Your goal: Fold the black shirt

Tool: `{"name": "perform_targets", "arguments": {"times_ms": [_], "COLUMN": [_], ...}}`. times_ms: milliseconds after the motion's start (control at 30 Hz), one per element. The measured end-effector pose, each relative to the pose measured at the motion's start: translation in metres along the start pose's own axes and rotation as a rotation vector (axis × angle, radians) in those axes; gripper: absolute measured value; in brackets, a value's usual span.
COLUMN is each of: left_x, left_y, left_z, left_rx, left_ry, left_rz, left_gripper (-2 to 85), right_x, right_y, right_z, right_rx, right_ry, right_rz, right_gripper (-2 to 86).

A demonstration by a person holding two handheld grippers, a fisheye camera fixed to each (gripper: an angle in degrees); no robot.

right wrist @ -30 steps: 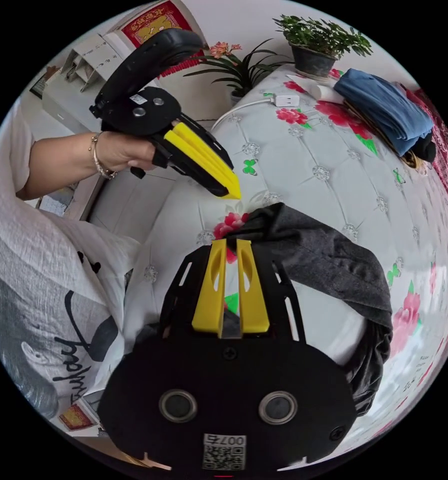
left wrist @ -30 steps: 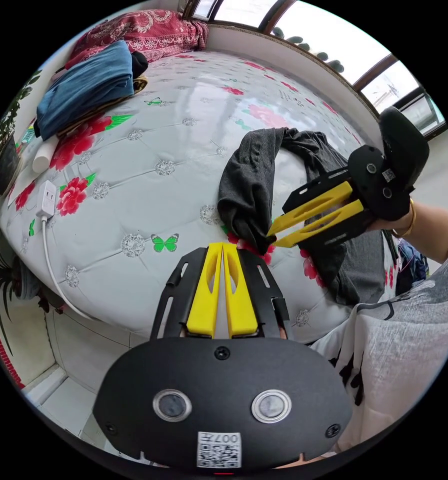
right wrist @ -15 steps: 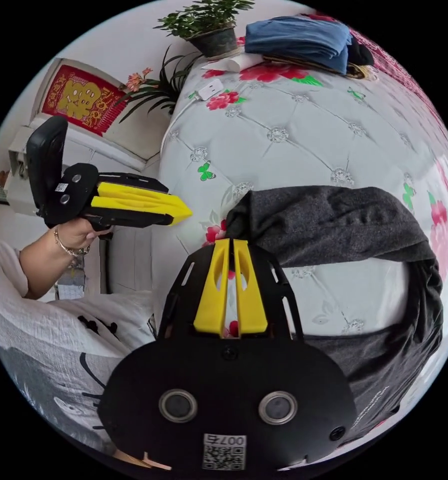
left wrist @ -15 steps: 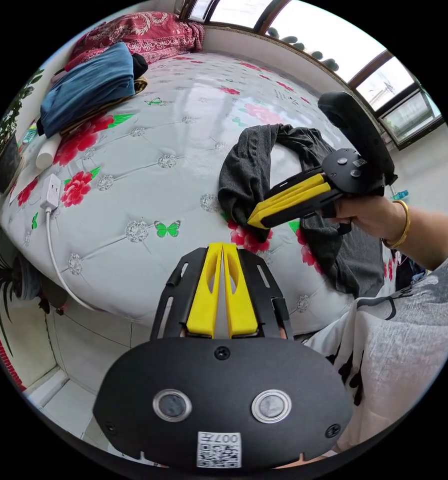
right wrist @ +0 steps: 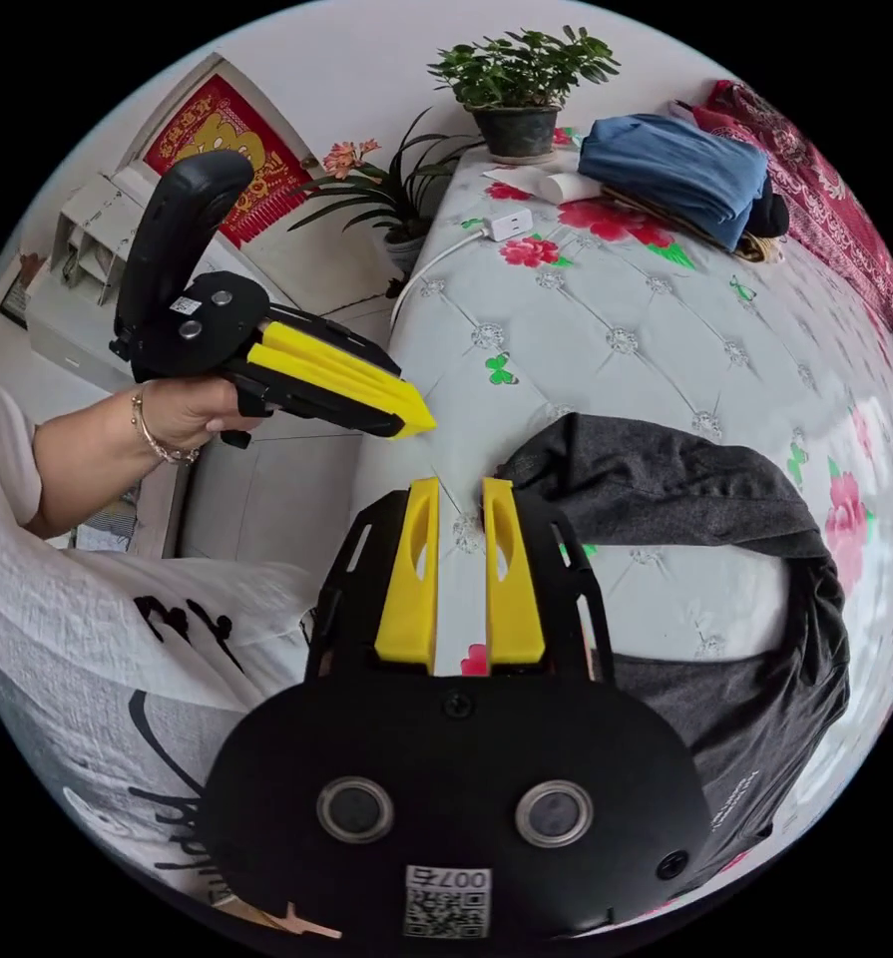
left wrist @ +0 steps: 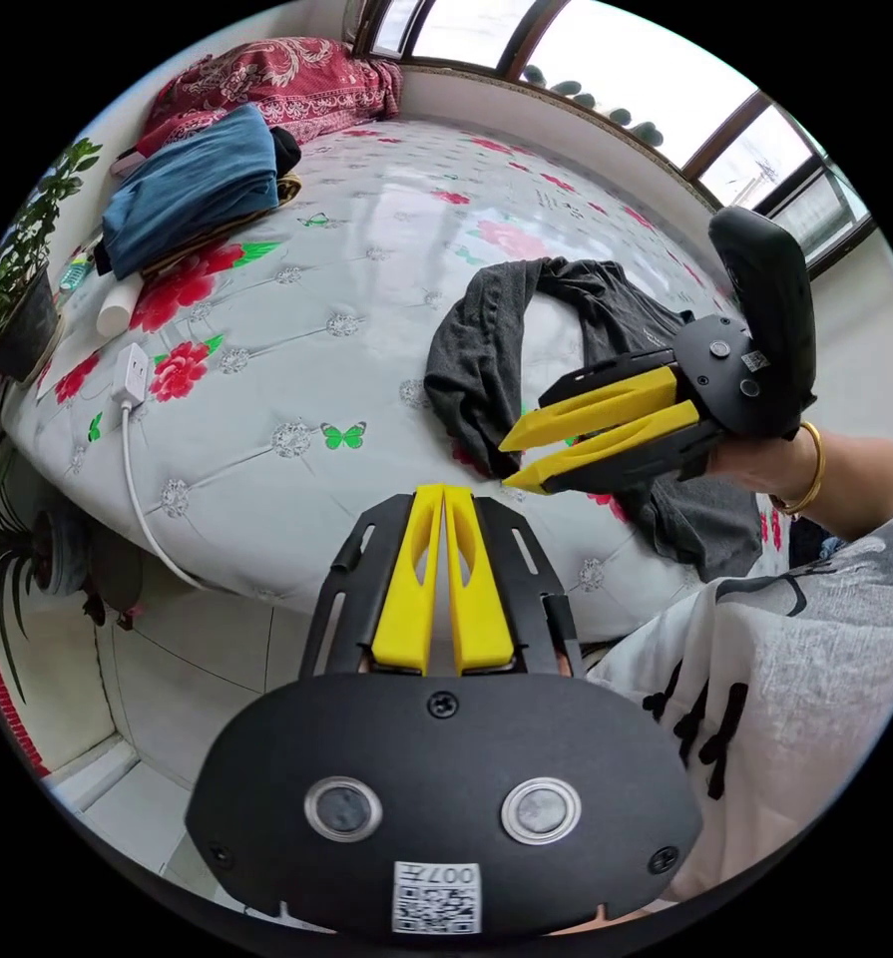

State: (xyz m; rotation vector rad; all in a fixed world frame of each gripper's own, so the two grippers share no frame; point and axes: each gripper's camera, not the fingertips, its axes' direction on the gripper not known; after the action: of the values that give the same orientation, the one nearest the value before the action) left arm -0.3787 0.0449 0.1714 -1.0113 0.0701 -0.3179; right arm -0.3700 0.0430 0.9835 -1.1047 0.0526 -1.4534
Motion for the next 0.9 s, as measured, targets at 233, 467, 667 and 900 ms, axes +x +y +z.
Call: {"name": "perform_targets", "arguments": {"times_ms": [233,467,667,900], "left_x": [0.019,0.004,-0.037,-0.083], "left_y": [0.030,0.033,0.001,-0.037], "left_z": [-0.041,-0.055,-0.042,-0.042], "left_rx": [0.012,-0.008,-0.053,-0.066], "left_ry": [-0.062,-0.080,0.036,0.121], "left_rz": [0.005,0.078,0.193,0.317], "left_gripper": [-1.0,-1.0,-1.0,-1.0], "right_x": [-0.001,-0.013,-0.034,-0.048], "right_y": [-0.005,-0.018,-0.029,-0.040], "right_z": [0.008,0.040,0.041,0.056], "right_rx": [0.050,-0.024,-0.050,-0.116], "right_ry": [0.077,0.282,0.367,0.373], "right_rz": [0.163,0.212,0.281,0.380], "right_gripper": [1.8,1.2,2.1,1.8]}}
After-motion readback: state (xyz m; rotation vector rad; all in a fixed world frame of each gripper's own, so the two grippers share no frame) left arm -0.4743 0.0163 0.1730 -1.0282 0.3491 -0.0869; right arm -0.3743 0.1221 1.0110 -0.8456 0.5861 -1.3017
